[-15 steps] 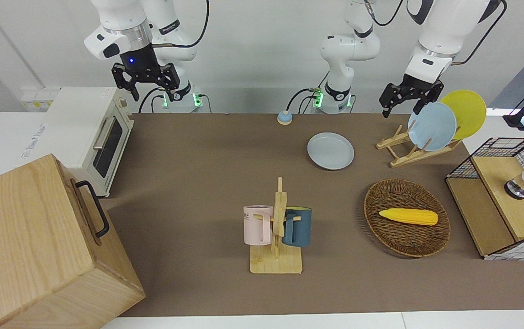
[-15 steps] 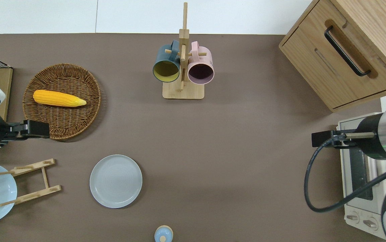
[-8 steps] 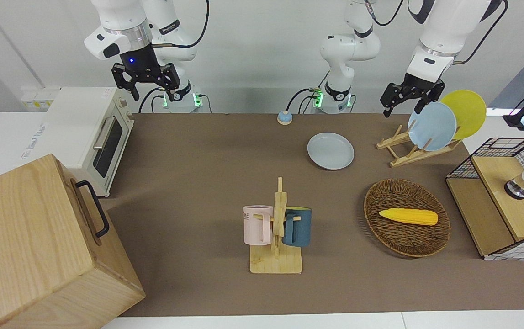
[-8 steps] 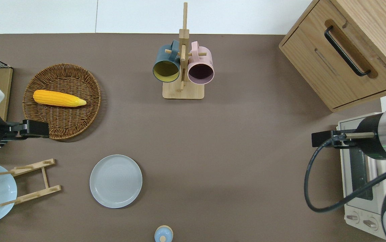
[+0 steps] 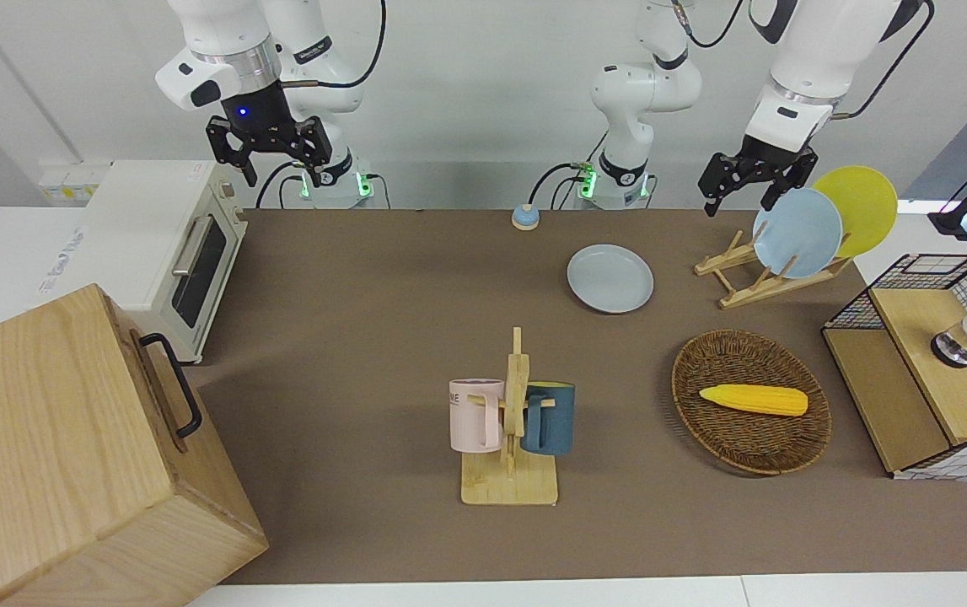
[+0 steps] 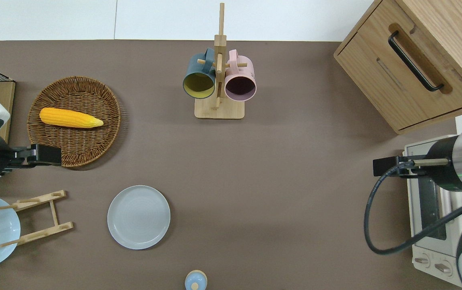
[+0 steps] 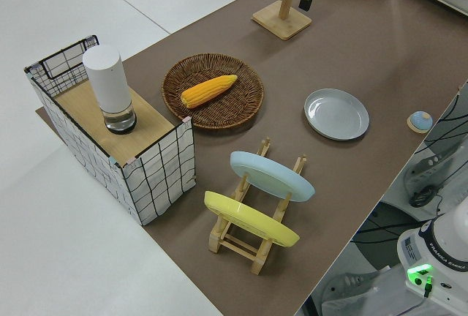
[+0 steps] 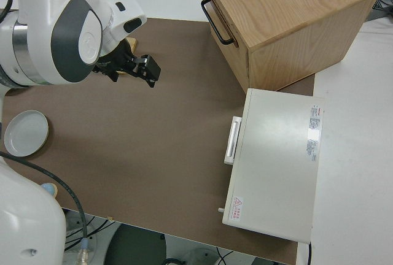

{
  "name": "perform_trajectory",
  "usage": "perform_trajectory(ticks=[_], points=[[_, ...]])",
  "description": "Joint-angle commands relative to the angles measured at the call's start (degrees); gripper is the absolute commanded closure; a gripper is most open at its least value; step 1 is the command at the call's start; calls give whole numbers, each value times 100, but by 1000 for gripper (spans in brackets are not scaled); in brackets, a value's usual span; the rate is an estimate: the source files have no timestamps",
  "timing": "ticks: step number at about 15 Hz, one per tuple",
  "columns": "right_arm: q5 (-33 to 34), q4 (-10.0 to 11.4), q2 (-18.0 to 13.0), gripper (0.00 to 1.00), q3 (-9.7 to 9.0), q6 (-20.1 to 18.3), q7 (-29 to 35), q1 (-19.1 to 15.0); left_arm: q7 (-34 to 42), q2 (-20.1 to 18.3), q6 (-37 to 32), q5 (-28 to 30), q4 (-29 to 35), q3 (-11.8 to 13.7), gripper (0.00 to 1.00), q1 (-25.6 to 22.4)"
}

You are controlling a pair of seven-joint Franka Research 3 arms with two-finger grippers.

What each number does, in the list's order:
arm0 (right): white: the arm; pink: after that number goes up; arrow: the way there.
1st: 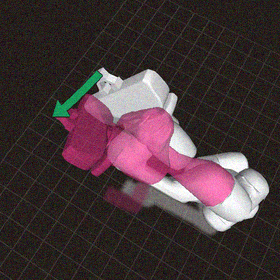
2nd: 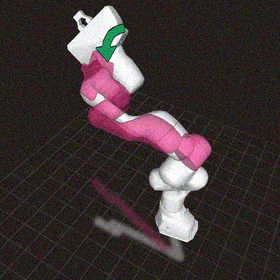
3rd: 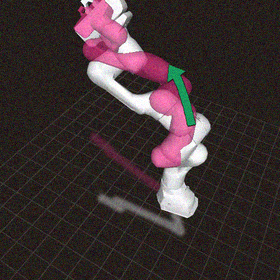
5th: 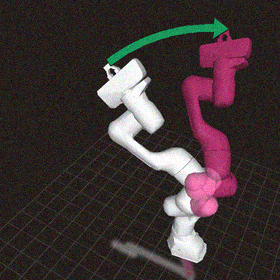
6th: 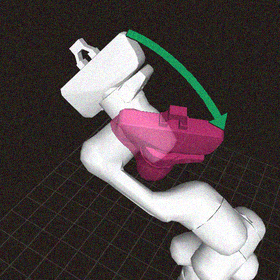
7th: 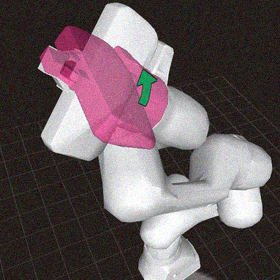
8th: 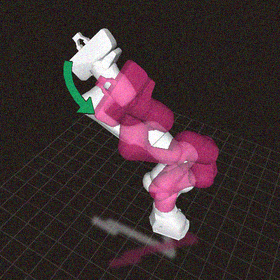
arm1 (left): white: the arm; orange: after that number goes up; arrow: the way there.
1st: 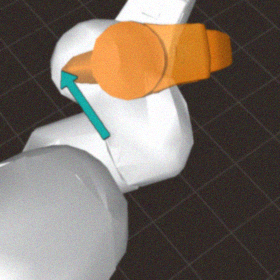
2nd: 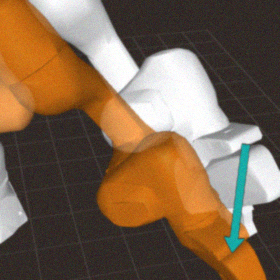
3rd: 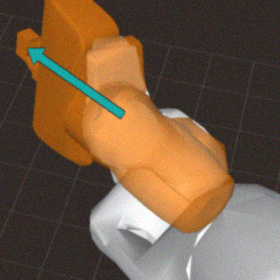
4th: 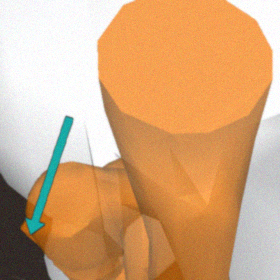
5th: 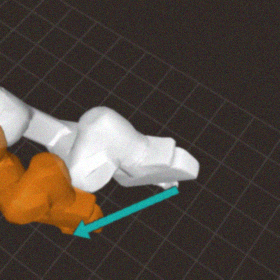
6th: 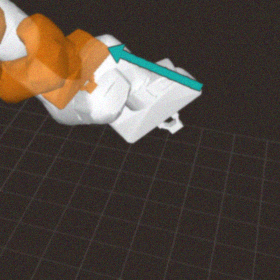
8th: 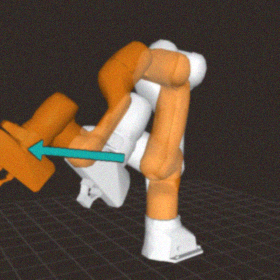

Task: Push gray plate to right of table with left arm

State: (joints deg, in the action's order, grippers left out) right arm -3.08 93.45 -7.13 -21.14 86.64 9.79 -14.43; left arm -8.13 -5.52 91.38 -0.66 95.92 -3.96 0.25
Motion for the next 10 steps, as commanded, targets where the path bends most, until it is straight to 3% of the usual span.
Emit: perform_trajectory(ticks=[1, 10], points=[[-123, 156, -157, 5, -83, 2, 58, -139, 320, -142, -42, -13, 198, -44, 17, -87], [-123, 156, -157, 5, -83, 2, 58, -139, 629, -336, 283, 154, 805, 26, 15, -61]])
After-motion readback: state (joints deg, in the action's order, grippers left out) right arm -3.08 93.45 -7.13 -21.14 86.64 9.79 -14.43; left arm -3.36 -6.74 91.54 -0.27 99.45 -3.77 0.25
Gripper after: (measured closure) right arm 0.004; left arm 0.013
